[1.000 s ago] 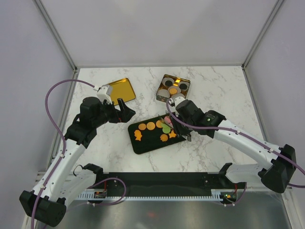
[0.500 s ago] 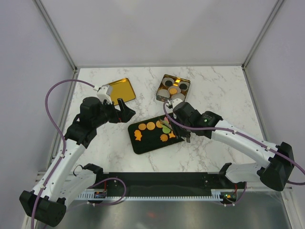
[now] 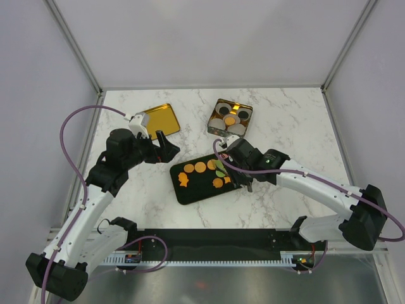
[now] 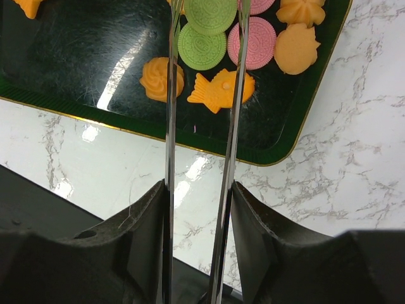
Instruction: Pack the cookies
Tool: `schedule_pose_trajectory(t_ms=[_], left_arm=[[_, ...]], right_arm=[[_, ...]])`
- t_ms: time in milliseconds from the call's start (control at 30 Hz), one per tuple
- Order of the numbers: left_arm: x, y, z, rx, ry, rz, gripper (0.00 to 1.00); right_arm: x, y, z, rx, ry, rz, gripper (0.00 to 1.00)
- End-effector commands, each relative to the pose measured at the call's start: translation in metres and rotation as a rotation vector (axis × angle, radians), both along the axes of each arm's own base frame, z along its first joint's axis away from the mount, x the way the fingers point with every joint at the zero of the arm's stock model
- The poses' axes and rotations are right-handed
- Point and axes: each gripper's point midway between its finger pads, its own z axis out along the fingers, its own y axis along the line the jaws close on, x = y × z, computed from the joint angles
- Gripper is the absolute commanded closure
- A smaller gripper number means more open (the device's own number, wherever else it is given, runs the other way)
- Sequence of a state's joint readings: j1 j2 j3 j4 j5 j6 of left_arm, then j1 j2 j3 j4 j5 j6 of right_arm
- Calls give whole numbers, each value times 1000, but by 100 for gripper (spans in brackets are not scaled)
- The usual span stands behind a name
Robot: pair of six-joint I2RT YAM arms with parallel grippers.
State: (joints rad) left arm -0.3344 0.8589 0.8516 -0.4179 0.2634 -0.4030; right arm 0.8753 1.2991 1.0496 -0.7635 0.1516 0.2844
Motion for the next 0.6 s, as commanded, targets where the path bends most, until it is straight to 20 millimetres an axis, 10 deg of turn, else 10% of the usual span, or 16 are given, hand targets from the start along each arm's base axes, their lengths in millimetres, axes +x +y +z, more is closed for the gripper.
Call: schedule_pose_trajectory(t_ms=[0,567], left_arm=[[4,-1,22,-3,-68,-5,1],[4,-1,21,-4,-66,-5,1]], right_arm=[[6,1,0,-1,-29,-20,49],[5,4,-3,-6,-25,-10,53]])
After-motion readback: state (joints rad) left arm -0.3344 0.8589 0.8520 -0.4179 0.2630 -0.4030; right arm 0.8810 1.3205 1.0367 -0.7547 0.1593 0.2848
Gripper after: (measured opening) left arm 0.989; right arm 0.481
